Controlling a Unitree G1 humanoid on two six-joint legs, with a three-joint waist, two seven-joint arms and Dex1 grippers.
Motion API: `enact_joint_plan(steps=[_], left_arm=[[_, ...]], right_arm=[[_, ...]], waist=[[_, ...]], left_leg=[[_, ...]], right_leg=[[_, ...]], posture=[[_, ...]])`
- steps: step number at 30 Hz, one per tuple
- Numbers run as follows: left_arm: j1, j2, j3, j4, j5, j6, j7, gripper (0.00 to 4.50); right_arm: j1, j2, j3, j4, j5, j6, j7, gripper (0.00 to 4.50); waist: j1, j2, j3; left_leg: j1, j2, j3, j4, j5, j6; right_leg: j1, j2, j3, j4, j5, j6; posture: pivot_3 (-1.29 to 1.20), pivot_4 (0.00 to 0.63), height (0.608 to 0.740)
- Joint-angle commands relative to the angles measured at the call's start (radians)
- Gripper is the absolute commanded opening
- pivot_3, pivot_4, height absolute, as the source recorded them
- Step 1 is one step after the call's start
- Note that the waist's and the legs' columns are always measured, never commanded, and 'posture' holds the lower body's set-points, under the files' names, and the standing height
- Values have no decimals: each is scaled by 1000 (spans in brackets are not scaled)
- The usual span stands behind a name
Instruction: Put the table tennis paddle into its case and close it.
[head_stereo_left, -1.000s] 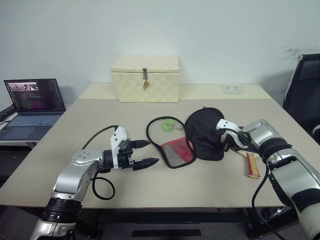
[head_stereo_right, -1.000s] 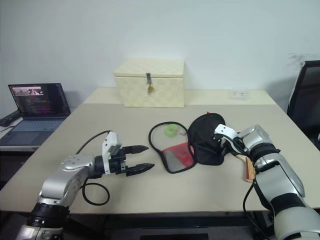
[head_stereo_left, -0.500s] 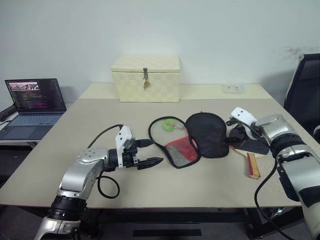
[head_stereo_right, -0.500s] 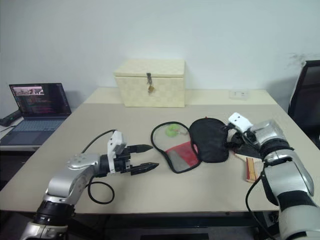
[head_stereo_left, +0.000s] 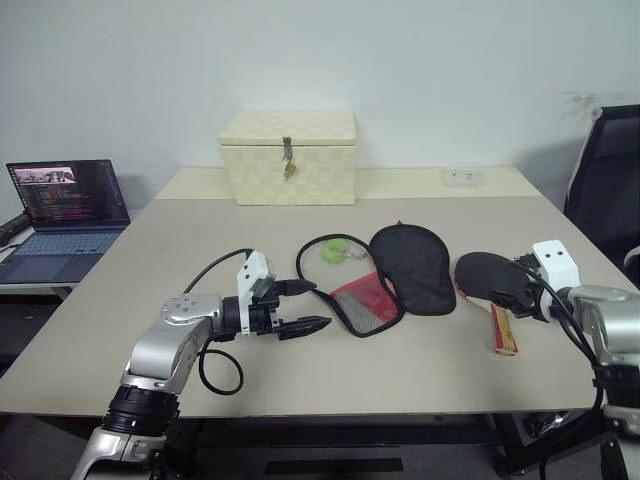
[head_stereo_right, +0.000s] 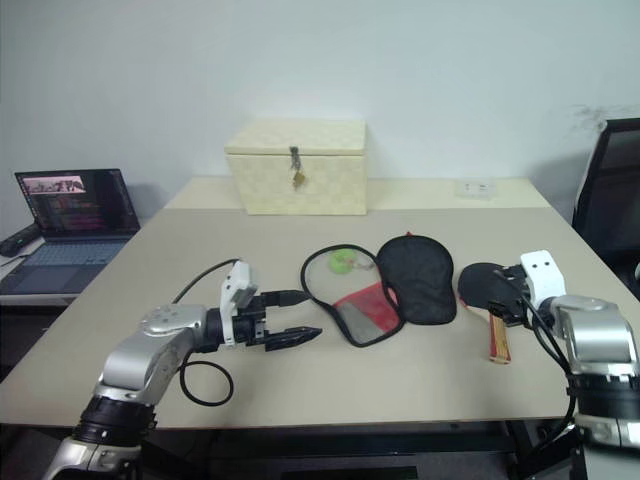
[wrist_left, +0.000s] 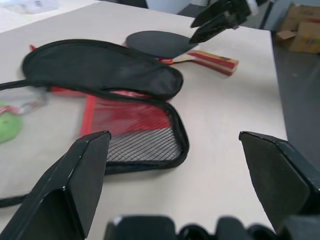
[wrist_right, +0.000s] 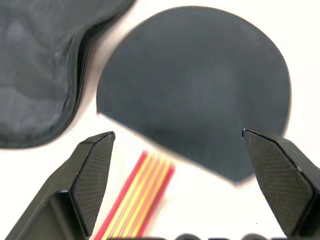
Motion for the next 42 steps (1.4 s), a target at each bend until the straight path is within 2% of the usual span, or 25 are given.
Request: enact_joint_plan(steps=[1, 5, 9, 17, 24, 28, 35, 36, 42], left_arm=[[-35, 4, 3, 5, -3, -27, -14, 4500], [-49, 1, -7, 26, 1, -39, -19, 4500], [-62, -3, -10, 44, 7, -49, -23, 4500], [-41, 9, 3, 33, 10, -56, -13, 4500], [-28, 16, 11, 21, 6, -53, -2, 4500], [-23, 20, 12, 19, 5, -54, 2, 4500], [-21, 20, 11, 21, 6, -56, 6, 4500], [-22, 20, 11, 22, 6, -56, 6, 4500], [-28, 19, 9, 29, 7, -57, 4, 4500]], right_arm=[[50, 63, -83, -182, 11, 119, -101, 4472], [75, 153, -121, -217, 11, 166, -187, 4472], [49, 206, -139, -140, 10, 133, -263, 4472], [-1, 210, -127, 33, 33, 37, -331, 4472], [-10, 223, -72, 66, 64, 14, -339, 4472], [-7, 224, -62, 75, 63, -3, -357, 3555], [-11, 228, -72, 87, 74, -25, -395, 1242], [-14, 225, -73, 93, 77, -32, -398, 1101], [-123, 155, -105, 177, 79, -152, -420, 1102]], waist=[[0, 0, 0], [1, 0, 0], [2, 0, 0], [2, 0, 0], [0, 0, 0], [-3, 0, 0], [-4, 0, 0], [-4, 0, 0], [-5, 0, 0]], left_leg=[[0, 0, 0, 0, 0, 0], [0, -1, 0, 0, 0, 0], [0, -2, 1, 0, 0, 0], [0, -1, 1, 0, 0, 0], [0, -1, 2, 0, 0, 0], [0, -1, 2, 0, 0, 0], [0, -1, 2, 0, 0, 0], [0, -1, 2, 0, 0, 0], [1, -1, 3, 1, 0, 1]], right_leg=[[0, 0, 0, 0, 0, 0], [0, 1, 0, 0, 0, 0], [0, 1, 0, -1, 0, 0], [0, 1, 0, -1, 0, 0], [0, 1, 0, 0, 0, 0], [0, 2, 0, 0, 0, 0], [0, 1, 0, 0, 0, 1], [0, 1, 0, 0, 0, 1], [0, 1, 1, 0, 0, 1]], posture=[[0, 150, 740], [0, 150, 740], [0, 150, 740], [0, 150, 740], [0, 150, 740], [0, 150, 740], [0, 150, 740], [0, 150, 740], [0, 150, 740]])
